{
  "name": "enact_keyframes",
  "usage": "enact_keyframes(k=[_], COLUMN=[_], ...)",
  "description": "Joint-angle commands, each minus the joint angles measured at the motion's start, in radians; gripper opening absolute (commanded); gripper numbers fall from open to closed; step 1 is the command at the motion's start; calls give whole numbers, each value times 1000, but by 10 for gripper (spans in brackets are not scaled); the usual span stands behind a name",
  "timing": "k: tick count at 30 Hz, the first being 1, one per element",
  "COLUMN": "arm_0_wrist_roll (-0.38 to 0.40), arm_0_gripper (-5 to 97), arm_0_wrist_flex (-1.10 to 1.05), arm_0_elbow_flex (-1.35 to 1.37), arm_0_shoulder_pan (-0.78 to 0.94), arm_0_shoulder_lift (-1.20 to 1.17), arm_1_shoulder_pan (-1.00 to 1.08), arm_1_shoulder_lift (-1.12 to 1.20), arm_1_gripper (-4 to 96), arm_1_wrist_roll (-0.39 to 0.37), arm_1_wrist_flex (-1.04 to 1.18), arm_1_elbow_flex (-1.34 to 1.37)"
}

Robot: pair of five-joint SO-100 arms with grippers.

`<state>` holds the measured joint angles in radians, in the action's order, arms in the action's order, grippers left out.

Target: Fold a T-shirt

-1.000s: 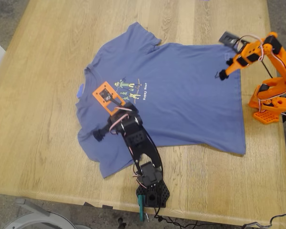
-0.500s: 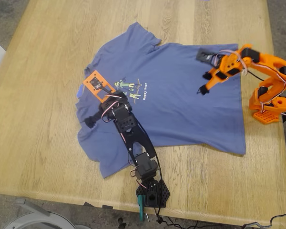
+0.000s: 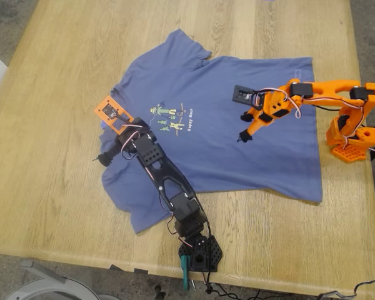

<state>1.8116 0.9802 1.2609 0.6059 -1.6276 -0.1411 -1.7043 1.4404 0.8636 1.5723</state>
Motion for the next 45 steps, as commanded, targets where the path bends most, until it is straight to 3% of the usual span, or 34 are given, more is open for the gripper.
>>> enact_keyframes(k=[1,35,45], arm_0_wrist_roll=[-20,-92,-109], arm_0_gripper=[782,776,767], arm_0_wrist_flex=[-86,-815,-857], arm_0_elbow_flex=[-5,-66,-218], arm_0_shoulder_pan=[18,94,91], arm_0_shoulder_lift=[6,592,749], arm_1_shoulder_pan=[-14,-71,-72], arm_1_shoulder_lift=[11,206,196], arm_1_gripper=[350,344,341], arm_1_wrist_roll=[-8,-44,-63], arm_1_wrist_flex=[-41,-281,-276], arm_1_elbow_flex=[-58,-63,-21])
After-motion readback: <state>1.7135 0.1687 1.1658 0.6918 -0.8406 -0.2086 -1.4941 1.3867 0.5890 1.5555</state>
